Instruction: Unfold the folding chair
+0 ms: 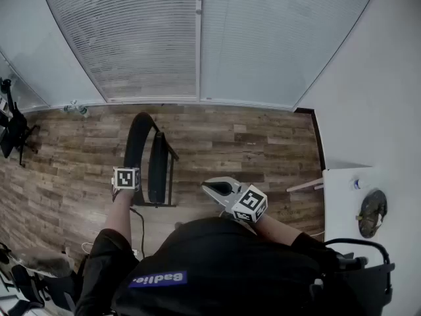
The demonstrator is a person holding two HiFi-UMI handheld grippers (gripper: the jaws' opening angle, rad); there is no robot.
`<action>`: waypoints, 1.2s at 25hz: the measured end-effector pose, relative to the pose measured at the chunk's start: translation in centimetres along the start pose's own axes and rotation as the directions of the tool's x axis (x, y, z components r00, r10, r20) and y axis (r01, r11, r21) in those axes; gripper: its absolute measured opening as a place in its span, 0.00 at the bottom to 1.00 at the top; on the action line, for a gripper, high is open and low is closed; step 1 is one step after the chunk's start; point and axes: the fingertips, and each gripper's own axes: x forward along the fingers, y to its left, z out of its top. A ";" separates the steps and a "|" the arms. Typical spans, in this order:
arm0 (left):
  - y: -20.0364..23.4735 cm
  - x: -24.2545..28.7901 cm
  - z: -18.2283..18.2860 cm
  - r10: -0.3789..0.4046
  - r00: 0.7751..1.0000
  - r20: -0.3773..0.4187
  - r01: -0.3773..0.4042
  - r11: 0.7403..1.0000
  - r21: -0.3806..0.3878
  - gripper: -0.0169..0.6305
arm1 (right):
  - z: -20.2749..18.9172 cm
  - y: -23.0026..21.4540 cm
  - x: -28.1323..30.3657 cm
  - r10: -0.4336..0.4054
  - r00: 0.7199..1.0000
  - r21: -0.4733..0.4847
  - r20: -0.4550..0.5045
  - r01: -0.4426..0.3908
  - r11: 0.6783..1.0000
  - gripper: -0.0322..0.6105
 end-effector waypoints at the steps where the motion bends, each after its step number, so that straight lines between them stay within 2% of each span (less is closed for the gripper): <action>1: 0.1 0.1 -0.1 0.002 1.000 0.001 -0.002 1.000 0.000 0.15 | -0.1 0.1 0.0 0.000 1.000 -0.002 0.000 0.000 1.000 0.05; 8: 0.4 -0.3 0.3 0.013 1.000 0.008 -0.013 1.000 0.024 0.15 | -0.2 0.2 0.5 -0.003 1.000 0.007 -0.003 0.003 1.000 0.05; 16: 0.2 0.0 0.0 0.008 1.000 0.004 -0.008 1.000 0.005 0.15 | -0.4 -0.1 0.7 -0.021 1.000 0.023 -0.013 0.022 0.999 0.05; 21: 0.3 -0.2 -0.1 0.006 1.000 0.003 -0.006 1.000 0.005 0.15 | -0.1 -0.6 1.1 -0.034 0.999 0.028 0.025 0.033 0.999 0.05; 30: 0.0 0.9 0.1 0.003 1.000 0.009 -0.003 1.000 0.006 0.15 | -1.0 -1.9 3.1 -0.029 1.000 0.049 -0.001 0.029 0.998 0.05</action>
